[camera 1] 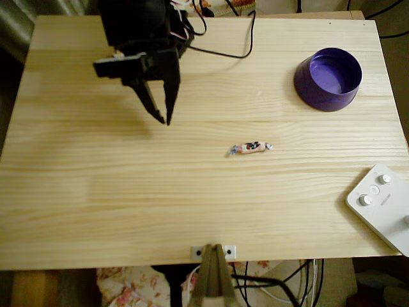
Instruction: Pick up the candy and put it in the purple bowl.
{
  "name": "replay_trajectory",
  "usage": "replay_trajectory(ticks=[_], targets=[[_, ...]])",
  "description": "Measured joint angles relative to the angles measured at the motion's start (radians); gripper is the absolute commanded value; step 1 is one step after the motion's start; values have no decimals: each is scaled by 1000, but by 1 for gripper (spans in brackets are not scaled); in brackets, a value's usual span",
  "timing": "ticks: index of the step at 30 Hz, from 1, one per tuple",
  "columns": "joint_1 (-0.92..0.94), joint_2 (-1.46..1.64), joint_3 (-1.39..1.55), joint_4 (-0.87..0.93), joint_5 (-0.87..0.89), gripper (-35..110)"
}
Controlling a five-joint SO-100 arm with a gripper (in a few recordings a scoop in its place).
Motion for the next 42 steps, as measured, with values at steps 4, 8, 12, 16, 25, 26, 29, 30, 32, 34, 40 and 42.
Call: replay_trajectory(ticks=[4,8,12,16,25,26,29,30,32,34,40,42], targets=[[0,0,0,0,0,-1],[0,0,0,2,-12,-1],[0,0,-9,37,-18,-1],[0,0,-44,49,-46,-1],[-41,-41,-209,103,-44,-1],[-52,-67,-241,103,-38,-1],[-72,-195,-347,103,-28,-1],[-89,-242,-385,103,-38,-1],[-135,-324,-451,81,-51,-1],[-176,-402,-505,52,-98,-1],[-216,-661,-644,14,-218,-1],[-215,-718,-670,-11,-238,-1]])
